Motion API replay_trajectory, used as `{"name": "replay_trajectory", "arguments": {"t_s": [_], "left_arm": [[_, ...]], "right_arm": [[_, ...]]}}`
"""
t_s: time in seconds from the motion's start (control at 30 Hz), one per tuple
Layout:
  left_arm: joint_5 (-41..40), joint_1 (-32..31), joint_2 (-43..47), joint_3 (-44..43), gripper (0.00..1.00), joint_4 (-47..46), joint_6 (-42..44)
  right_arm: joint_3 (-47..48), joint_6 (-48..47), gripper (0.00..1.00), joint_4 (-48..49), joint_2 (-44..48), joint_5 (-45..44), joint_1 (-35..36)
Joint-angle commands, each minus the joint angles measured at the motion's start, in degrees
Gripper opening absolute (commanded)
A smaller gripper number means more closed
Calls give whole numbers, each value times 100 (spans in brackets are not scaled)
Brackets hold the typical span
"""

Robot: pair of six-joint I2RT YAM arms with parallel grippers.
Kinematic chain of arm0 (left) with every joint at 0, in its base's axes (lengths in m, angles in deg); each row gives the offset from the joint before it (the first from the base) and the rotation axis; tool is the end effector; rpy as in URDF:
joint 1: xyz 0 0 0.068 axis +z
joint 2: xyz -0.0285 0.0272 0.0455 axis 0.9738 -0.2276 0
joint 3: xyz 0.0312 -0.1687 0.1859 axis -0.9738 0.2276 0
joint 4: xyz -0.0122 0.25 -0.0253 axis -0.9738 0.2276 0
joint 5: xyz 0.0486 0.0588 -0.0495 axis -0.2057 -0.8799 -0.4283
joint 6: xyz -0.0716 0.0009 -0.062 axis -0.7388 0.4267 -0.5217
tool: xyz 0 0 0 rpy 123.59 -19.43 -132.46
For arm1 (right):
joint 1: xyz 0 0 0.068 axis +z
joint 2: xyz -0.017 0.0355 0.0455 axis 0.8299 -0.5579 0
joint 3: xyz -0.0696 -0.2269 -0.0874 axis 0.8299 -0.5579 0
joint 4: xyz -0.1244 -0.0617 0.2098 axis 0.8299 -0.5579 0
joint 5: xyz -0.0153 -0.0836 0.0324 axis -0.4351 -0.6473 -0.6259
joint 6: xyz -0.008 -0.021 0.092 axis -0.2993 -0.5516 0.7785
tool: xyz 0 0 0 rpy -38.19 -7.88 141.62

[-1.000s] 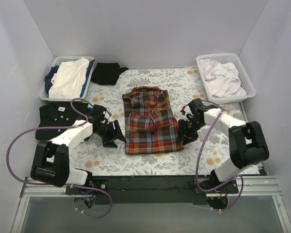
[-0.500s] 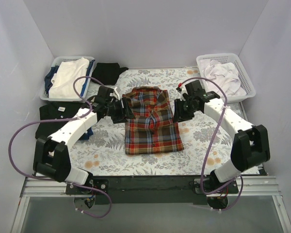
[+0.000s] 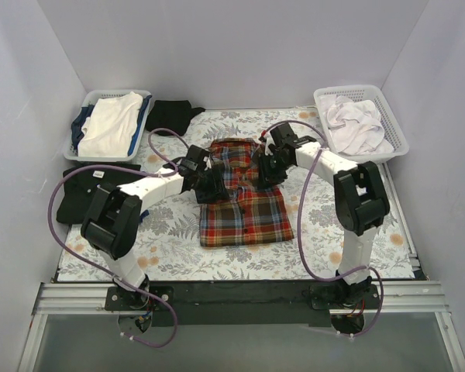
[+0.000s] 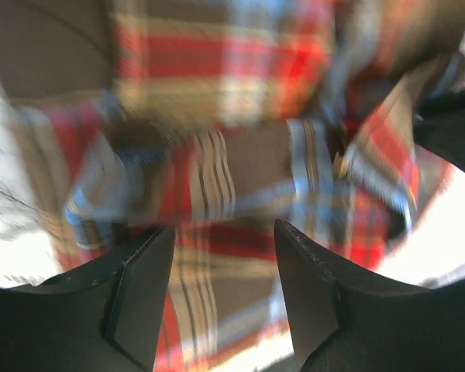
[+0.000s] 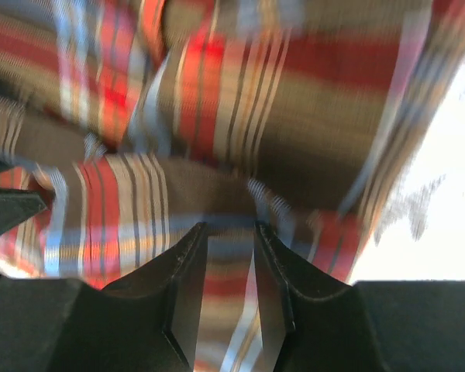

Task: Fold and stack the long sleeve shirts
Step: Fold the shirt

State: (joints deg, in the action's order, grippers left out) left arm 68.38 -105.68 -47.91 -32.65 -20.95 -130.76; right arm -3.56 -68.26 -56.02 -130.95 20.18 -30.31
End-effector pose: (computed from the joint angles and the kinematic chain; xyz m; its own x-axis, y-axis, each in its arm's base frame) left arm 0.3050 -0.1909 0.1323 -0.7222 -0.6861 0.0874 -0.6104 0.5728 -0.5471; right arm 0.3591 0.2008 0.1438 -0.8965 -0.1876 -0.4013 -0.3416 0.8696 0.3566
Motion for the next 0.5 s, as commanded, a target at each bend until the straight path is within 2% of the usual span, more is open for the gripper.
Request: {"name": "replay_trajectory", "arguments": {"t_s": [0.0, 0.17, 0.33, 0.47], "left_arm": [[-1495, 1, -548, -575, 53, -50, -249], [-1997, 1, -1523, -1287, 54, 338, -65], [-2068, 27, -1981, -1938, 58, 338, 340], [-1919, 80, -2465, -2694, 60, 400, 551]], "right_arm": [[650, 28, 38, 285, -784, -104, 15], [721, 63, 38, 285, -998, -323, 15], [616, -69, 38, 267, -681, -578, 6], [125, -25, 39, 241, -488, -316, 32]]}}
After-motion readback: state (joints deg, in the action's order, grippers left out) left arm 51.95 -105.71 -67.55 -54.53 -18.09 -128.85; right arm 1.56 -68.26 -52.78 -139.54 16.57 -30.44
